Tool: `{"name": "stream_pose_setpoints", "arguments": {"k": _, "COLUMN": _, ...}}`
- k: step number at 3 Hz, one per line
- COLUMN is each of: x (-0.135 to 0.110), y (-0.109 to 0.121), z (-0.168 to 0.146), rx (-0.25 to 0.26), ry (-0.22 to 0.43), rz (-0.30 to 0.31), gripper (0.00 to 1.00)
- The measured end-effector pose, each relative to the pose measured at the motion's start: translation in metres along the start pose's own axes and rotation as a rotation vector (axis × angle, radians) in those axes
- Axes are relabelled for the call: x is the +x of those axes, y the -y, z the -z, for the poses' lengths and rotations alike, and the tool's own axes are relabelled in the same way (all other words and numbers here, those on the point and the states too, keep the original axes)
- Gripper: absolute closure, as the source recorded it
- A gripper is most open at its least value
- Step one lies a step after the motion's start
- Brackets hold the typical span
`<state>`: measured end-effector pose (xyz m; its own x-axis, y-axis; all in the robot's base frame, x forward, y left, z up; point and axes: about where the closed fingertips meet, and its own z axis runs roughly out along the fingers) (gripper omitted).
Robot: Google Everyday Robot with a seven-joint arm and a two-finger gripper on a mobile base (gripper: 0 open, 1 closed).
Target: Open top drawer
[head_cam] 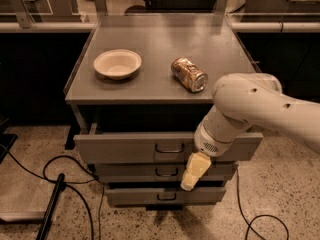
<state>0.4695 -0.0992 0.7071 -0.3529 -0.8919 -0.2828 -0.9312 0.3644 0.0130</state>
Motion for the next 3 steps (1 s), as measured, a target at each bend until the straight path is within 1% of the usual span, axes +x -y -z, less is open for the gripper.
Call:
{"name": "stream_pose_setpoints", "arguments": {"k": 1, "x": -0.001, "y": 0.0, "z": -0.001, "rx": -0.002, "ry": 0.0, "rz": 0.002, "gripper": 0.0}}
{"name": "stream_pose_setpoints", "arguments": {"k": 2, "x": -0.008, "y": 0.01, "z": -0.004, "rx": 0.025, "ry": 0.004, "rz": 0.01, "gripper": 0.0}}
{"name": "stream_pose_setpoints", "arguments": {"k": 3, "x": -0.012, "y": 0.02, "z": -0.018, "rx": 0.036, "ry": -0.02, "rz": 0.02, "gripper": 0.0}}
